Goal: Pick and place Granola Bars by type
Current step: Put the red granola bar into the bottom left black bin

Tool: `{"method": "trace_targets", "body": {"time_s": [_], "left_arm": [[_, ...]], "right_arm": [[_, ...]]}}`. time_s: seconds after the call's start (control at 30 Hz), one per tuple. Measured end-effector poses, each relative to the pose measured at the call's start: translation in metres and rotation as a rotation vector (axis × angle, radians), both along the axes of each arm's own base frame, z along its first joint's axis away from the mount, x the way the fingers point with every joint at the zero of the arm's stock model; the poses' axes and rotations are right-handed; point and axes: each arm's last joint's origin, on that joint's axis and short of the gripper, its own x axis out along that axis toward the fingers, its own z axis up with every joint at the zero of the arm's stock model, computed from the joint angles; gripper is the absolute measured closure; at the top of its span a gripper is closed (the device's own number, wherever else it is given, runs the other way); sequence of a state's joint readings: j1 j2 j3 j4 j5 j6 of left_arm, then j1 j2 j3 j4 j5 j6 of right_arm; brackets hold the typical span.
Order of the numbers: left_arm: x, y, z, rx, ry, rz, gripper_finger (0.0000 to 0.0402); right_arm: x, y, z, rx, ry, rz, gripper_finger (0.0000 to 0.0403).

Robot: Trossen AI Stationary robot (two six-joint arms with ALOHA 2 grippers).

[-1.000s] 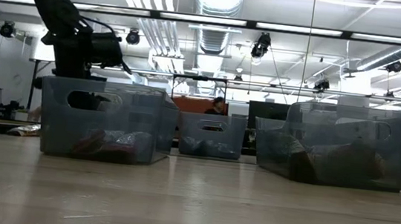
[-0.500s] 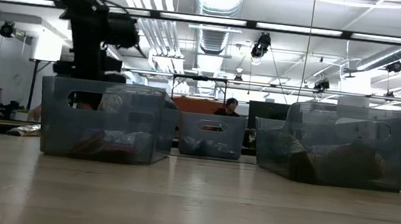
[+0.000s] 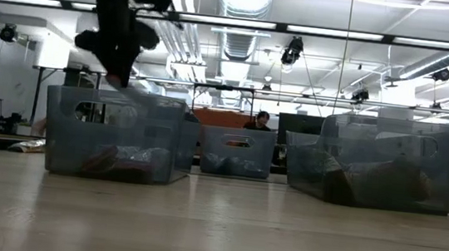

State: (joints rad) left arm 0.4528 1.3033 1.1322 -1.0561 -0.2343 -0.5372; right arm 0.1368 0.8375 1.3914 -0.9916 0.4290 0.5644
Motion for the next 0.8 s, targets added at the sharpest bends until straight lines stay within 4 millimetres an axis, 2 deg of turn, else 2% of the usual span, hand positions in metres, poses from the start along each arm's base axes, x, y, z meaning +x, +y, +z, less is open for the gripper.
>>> {"method": "trace_targets", "body": {"time_s": [0.27,0.5,0.8], "left_arm": [[0.015,-0.031,0.04,-0.077,-0.14,-0.033,0.033],[0.024,-0.065,0.063,-0.163,-0.257,-0.048,0.033],[0.029,-0.119,0.069,-0.29,-0.33,-0.016,0.033]], "right_arm": [[0.0,0.0,0.0,-0.001,0.0,0.001,0.0394],[0.0,0.0,0.0,-0.017,0.005,0.007,0.0394],[0.0,0.0,0.0,-0.027,0.009,0.012,0.0394]]}}
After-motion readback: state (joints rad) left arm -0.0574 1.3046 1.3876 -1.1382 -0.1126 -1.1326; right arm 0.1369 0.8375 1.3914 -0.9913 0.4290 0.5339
